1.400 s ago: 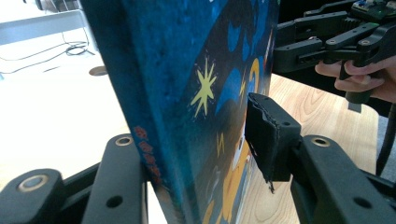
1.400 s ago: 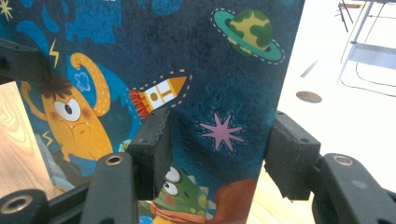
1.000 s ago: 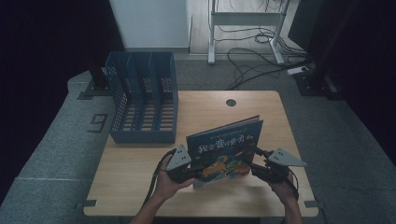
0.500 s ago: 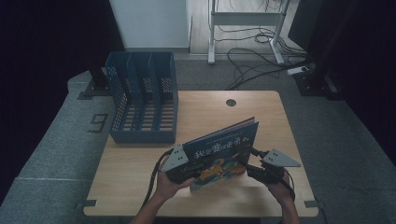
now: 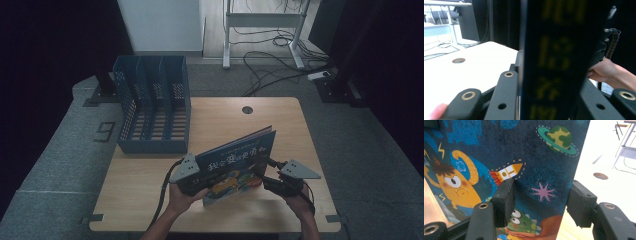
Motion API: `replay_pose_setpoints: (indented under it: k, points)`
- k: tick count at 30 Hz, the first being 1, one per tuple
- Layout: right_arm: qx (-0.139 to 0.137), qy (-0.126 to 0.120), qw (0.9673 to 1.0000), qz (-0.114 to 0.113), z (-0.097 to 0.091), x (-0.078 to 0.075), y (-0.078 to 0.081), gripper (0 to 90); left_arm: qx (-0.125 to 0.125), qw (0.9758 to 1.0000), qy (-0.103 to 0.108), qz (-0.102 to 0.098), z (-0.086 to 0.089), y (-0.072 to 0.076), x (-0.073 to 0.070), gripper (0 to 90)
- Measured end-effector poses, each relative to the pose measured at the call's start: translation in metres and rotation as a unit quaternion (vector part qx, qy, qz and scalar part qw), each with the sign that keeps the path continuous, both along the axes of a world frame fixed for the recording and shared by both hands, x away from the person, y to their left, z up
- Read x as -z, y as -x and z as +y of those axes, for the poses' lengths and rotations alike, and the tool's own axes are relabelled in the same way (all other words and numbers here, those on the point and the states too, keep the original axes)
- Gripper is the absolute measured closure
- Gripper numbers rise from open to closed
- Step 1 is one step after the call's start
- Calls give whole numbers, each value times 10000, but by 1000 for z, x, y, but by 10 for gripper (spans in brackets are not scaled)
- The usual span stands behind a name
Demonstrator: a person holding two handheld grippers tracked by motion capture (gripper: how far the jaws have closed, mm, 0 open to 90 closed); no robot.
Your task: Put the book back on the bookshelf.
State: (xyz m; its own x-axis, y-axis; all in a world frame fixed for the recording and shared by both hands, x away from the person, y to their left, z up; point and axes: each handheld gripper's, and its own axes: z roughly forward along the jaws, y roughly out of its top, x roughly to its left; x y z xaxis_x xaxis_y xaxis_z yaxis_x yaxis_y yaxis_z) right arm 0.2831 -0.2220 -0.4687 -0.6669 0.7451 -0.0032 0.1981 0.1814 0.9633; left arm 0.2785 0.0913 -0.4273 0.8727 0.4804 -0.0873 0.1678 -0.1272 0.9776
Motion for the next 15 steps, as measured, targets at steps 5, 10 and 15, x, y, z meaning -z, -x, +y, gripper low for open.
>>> replay_pose_setpoints:
  k: [5,10,15]
  points:
    - [-27,-36,10000,9,0,1,-1,420,10,10000,-24,-43,0,1,0,745]
    - [-38,-69,10000,45,0,1,-1,403,32,10000,-26,-63,-1,4,0,758]
    - [-17,-76,10000,54,1,1,-1,393,-13,10000,-10,-49,-1,5,0,754]
